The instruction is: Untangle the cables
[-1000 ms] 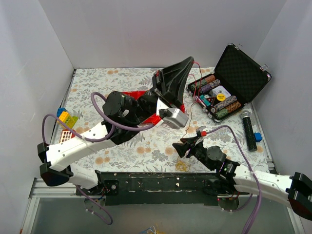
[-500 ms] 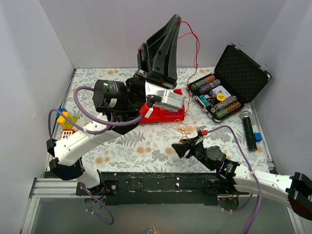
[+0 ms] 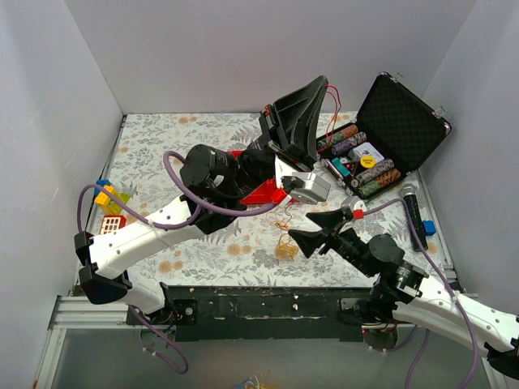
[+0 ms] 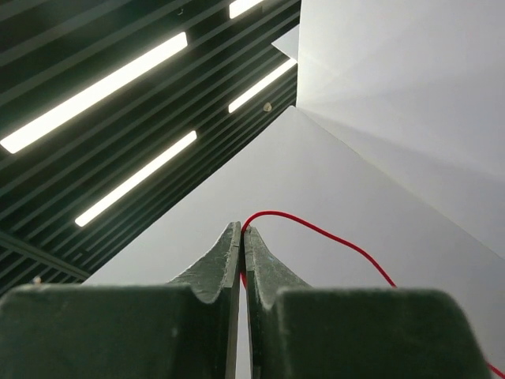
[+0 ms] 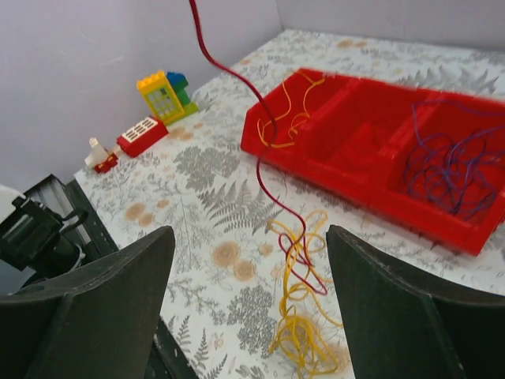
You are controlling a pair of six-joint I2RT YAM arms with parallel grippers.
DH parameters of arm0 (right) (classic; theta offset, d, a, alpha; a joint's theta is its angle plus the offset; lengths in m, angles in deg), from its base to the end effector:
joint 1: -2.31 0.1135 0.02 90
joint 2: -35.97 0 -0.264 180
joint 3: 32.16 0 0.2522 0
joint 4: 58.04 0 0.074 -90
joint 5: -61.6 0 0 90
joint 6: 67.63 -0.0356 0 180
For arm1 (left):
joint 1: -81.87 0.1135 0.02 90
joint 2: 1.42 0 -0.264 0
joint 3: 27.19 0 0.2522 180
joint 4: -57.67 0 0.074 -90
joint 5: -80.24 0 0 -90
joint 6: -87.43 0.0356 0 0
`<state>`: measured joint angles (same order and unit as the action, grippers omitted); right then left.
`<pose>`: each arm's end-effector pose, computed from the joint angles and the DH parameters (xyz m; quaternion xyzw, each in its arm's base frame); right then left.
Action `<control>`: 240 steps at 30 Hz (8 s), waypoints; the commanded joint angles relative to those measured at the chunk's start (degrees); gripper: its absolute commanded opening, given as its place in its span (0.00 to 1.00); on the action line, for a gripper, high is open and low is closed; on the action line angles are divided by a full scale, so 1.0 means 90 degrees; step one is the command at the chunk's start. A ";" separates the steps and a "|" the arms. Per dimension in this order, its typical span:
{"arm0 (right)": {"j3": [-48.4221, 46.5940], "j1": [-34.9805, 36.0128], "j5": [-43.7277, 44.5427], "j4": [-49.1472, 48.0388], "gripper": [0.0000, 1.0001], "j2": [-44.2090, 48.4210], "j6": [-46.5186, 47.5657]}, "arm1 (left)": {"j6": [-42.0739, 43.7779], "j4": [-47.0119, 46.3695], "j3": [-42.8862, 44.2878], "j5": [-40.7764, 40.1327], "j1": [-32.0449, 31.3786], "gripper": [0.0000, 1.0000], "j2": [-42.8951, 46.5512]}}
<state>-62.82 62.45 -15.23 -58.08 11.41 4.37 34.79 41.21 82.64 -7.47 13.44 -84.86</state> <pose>0.0761 0.1162 0.2617 -0.1590 0.6501 0.4063 0.6221 0.1075 -0.2759 0.5624 0.3300 0.2266 -0.2531 0.8807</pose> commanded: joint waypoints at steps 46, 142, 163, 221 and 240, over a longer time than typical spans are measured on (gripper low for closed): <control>0.1830 0.0017 0.1477 -0.2773 0.43 -0.2544 -0.0158 | 0.0995 -0.0101 0.3503 0.0440 -0.0112 0.00 -0.1128; 0.1166 0.0017 0.1779 -0.0312 0.47 0.0092 0.0115 | -0.4600 -0.2219 -0.2559 -0.2177 0.2963 0.00 -0.0162; 0.1215 0.0017 0.1926 0.0147 0.49 0.0512 -0.0158 | -0.6192 0.0124 -0.3917 -0.2246 0.3247 0.00 0.0072; 0.1068 0.0027 0.2209 0.0469 0.47 0.0785 -0.0686 | -0.7404 0.2128 -0.3028 -0.3076 0.3569 0.00 -0.2994; 0.0853 0.0017 0.2297 0.0284 0.47 0.0317 -0.0276 | -0.6643 0.3180 -0.2951 -0.1164 0.3589 0.98 -0.1279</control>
<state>-51.81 62.45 4.35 -52.97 15.30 0.37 -27.76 65.87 54.43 -23.56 45.49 -105.51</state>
